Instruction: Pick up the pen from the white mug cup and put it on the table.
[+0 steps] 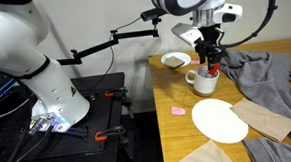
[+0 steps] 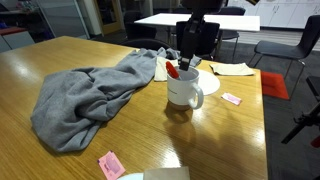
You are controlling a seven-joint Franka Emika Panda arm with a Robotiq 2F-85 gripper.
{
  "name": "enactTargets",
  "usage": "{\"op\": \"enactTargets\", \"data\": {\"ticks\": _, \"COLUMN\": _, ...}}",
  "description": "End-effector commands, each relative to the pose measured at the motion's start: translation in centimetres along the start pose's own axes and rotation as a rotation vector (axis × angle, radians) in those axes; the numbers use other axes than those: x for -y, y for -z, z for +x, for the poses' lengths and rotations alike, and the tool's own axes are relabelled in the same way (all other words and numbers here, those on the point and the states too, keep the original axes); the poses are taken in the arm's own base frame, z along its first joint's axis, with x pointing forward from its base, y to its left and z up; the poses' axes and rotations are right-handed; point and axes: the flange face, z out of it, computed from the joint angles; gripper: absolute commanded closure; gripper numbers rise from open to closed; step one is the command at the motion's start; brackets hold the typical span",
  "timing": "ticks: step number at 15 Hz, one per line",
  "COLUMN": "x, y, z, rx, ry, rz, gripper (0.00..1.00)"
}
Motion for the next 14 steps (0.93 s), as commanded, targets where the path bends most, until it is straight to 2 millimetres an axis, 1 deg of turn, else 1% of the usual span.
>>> {"op": "enactTargets", "data": {"ticks": 1, "x": -0.3, "y": -1.0, "z": 1.5, "rx": -0.012, "ry": -0.005, "rz": 0.015, "gripper": 0.61}}
{"op": "enactTargets", "data": {"ticks": 2, "x": -0.4, "y": -1.3, "z": 1.7, "rx": -0.011, "ry": -0.006, "rz": 0.013, "gripper": 0.68}}
{"op": "enactTargets", "data": {"ticks": 3, "x": -0.5, "y": -1.6, "z": 1.9, "rx": -0.007, "ry": -0.007, "rz": 0.014, "gripper": 0.69}}
{"op": "enactTargets", "data": {"ticks": 4, "x": -0.5, "y": -1.8, "z": 2.1, "rx": -0.005, "ry": -0.008, "rz": 0.014, "gripper": 0.66}}
{"op": "enactTargets", "data": {"ticks": 5, "x": -0.5, "y": -2.1, "z": 2.3, "rx": -0.003, "ry": -0.008, "rz": 0.013, "gripper": 0.7}}
{"op": "enactTargets", "data": {"ticks": 6, "x": -0.5, "y": -2.4, "z": 2.4, "rx": 0.001, "ry": -0.007, "rz": 0.014, "gripper": 0.67}}
{"op": "enactTargets", "data": {"ticks": 9, "x": -0.5, "y": -3.1, "z": 2.8, "rx": 0.007, "ry": -0.004, "rz": 0.015, "gripper": 0.65}}
{"op": "enactTargets", "data": {"ticks": 13, "x": -0.4, "y": -3.9, "z": 3.3, "rx": 0.013, "ry": 0.0, "rz": 0.015, "gripper": 0.65}}
{"op": "enactTargets", "data": {"ticks": 14, "x": -0.4, "y": -4.1, "z": 3.4, "rx": 0.014, "ry": 0.001, "rz": 0.015, "gripper": 0.66}}
